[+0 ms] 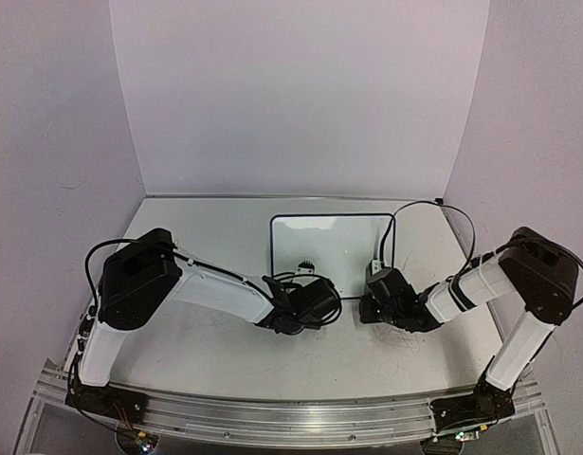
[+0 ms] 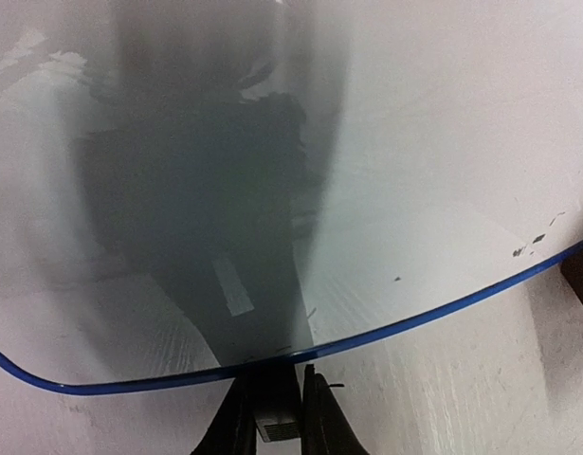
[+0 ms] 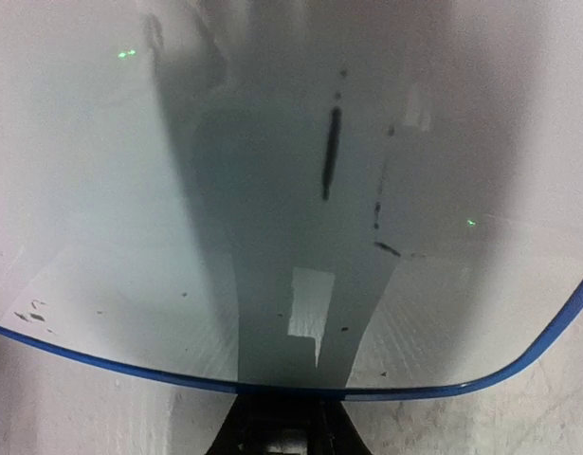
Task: Write a sentence on the whiteboard
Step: Move the whiteboard stand to the center of the board.
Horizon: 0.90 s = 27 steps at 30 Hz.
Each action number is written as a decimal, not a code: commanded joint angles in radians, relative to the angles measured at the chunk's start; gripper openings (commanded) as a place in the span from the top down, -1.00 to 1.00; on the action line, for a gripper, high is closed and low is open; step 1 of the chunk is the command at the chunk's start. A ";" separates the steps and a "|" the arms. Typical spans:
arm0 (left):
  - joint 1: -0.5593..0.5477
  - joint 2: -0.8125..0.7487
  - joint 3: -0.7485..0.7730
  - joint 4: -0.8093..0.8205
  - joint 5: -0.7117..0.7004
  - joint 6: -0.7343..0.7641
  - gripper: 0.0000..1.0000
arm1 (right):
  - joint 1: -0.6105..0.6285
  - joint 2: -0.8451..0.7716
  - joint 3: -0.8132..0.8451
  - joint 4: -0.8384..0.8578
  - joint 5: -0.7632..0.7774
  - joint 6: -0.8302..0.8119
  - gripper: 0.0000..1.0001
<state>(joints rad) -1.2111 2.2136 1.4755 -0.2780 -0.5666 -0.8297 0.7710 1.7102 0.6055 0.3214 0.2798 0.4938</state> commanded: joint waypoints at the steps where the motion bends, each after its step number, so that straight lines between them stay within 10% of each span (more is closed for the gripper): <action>1: -0.094 -0.059 -0.057 -0.065 0.116 0.013 1.00 | 0.039 -0.114 -0.100 0.018 0.035 0.132 0.83; 11: -0.187 -0.120 -0.133 -0.064 0.115 -0.023 0.90 | 0.121 -0.268 -0.238 -0.028 0.069 0.279 0.53; 17: -0.205 -0.174 -0.170 -0.058 0.104 0.018 0.33 | 0.176 -0.318 -0.213 -0.160 0.143 0.361 -0.34; 27: -0.210 -0.367 -0.257 -0.048 0.098 0.089 -0.43 | 0.257 -0.583 -0.195 -0.375 0.184 0.416 -0.61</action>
<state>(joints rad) -1.4277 1.9870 1.2530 -0.3157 -0.4643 -0.7853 1.0006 1.2204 0.3719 0.0552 0.4146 0.8894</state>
